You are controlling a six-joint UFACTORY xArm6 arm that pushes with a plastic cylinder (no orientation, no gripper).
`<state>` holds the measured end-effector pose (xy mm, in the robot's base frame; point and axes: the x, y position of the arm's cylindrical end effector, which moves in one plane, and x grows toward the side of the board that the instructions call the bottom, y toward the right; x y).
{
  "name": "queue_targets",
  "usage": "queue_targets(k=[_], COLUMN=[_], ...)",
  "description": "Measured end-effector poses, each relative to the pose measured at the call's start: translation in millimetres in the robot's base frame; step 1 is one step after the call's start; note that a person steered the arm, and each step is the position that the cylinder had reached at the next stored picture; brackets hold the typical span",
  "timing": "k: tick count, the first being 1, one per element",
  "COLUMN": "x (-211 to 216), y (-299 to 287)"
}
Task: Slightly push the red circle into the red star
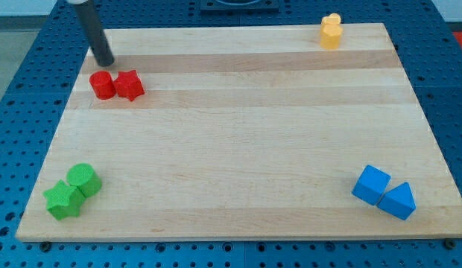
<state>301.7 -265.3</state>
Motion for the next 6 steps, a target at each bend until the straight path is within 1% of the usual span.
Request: queue_targets(k=[1,2,3,4,5,6], x=[26,47,44,10,-3,-2], y=[-5,3,5,5,31,72])
